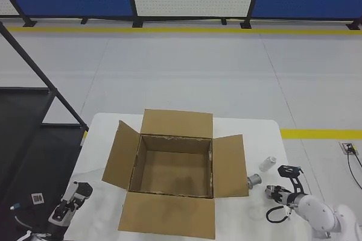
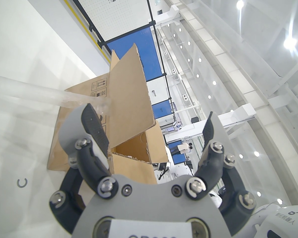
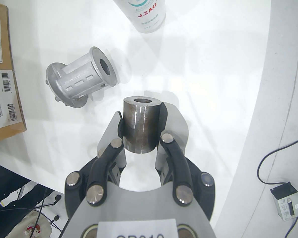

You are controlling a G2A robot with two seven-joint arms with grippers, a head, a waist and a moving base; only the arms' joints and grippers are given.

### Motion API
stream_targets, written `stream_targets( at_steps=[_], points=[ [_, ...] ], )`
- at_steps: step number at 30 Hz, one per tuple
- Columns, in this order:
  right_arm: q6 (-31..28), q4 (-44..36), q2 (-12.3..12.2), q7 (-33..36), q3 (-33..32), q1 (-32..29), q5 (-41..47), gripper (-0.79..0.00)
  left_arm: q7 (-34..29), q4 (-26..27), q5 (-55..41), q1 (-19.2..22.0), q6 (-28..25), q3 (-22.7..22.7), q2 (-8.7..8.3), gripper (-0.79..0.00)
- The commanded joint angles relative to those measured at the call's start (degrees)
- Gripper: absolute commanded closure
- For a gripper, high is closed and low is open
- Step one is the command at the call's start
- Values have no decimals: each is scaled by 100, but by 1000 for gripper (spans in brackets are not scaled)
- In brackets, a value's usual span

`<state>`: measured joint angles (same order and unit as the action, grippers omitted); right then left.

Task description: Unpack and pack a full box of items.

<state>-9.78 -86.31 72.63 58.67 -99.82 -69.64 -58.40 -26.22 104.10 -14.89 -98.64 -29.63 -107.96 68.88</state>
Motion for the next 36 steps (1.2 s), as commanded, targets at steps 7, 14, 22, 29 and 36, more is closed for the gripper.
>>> stream_targets(
  at_steps=[7, 14, 22, 29, 36],
  points=[
    [48, 115, -48, -60, 161, 62, 1, -283, 29, 9, 5, -1, -10, -13, -3, -785],
    [116, 80, -90, -103, 225, 33, 32, -360, 54, 9, 0, -3, -12, -29, -5, -785],
    [140, 66, -147, -138, 240, 35, 94, -363, 54, 16, -33, -9, -28, -44, -7, -785],
    [193, -181, -201, -164, 152, -51, 202, -385, 73, 16, -52, -13, -33, -57, -8, -785],
    [-69, -878, -248, -280, -83, -390, 870, -376, 60, 8, -85, 3, -31, -75, -12, -785]
  ],
)
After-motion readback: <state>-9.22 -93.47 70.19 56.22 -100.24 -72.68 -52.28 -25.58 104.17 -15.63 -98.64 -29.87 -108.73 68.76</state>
